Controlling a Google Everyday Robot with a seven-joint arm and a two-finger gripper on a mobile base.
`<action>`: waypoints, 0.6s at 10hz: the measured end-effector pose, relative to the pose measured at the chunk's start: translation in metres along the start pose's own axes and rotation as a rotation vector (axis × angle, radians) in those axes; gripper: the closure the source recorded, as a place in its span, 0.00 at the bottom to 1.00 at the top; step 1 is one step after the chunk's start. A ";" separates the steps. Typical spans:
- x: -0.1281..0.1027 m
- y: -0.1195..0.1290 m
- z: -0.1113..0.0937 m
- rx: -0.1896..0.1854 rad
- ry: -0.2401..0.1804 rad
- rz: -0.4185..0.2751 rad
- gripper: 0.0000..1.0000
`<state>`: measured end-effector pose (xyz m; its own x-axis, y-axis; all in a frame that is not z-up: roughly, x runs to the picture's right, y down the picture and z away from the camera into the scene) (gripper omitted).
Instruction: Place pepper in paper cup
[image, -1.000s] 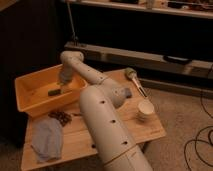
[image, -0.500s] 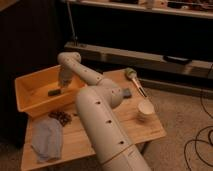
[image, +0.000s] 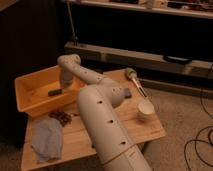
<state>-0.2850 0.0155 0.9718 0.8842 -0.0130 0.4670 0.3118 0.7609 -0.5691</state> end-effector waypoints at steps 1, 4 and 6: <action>0.001 -0.001 0.003 -0.012 -0.001 0.004 0.56; 0.006 0.001 0.009 -0.045 0.005 0.013 0.86; 0.004 -0.002 0.002 -0.028 0.006 0.018 1.00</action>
<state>-0.2833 0.0152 0.9762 0.8919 -0.0036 0.4523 0.3053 0.7427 -0.5960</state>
